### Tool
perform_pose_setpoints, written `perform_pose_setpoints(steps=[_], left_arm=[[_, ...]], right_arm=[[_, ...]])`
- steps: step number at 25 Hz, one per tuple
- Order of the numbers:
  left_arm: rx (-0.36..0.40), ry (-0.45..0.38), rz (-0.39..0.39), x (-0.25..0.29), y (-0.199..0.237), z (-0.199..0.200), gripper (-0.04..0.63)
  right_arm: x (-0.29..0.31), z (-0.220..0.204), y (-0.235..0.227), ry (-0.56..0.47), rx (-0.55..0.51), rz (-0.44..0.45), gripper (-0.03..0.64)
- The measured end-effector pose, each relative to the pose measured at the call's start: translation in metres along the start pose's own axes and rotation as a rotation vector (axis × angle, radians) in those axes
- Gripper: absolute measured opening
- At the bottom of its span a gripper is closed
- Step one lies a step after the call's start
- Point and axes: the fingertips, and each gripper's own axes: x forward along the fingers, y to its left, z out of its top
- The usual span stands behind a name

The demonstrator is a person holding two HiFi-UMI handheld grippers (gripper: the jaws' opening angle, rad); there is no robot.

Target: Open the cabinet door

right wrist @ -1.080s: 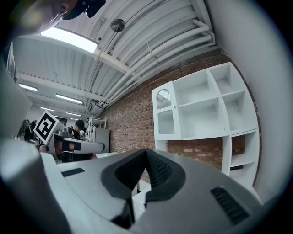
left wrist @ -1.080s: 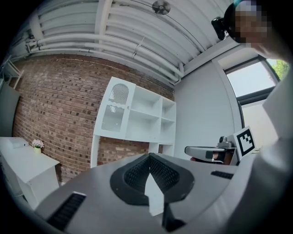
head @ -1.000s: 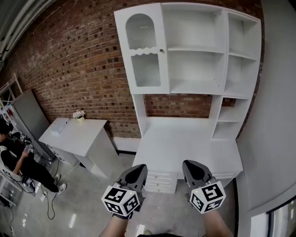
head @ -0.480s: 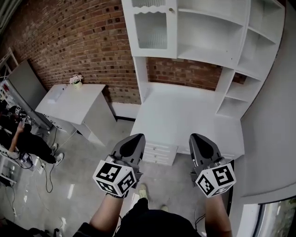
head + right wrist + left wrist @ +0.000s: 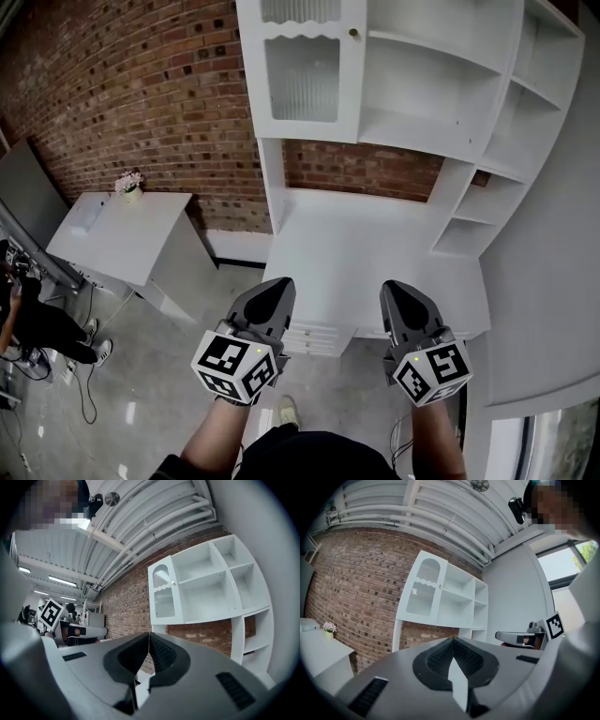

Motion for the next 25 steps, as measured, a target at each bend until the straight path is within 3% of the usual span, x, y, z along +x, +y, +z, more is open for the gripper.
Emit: perform_pose_setpoints(steps=[12,20,25], left_arm=[[0.022,0.018,-0.114,0.064,0.09,0.012,0.006],[0.001,0.014,-0.142,0.088,0.121,0.015,0.006],[-0.006,0.011,-0.129,0.116,0.135,0.017,0.006]], right_arm=[[0.108,0.007,-0.003,-0.001,-0.032,-0.104,0.005],[0.158,0.006,-0.007,0.003,-0.068,-0.109,0.012],[0.197,0.002,-0.032,-0.007,-0.067,-0.074,0.075]])
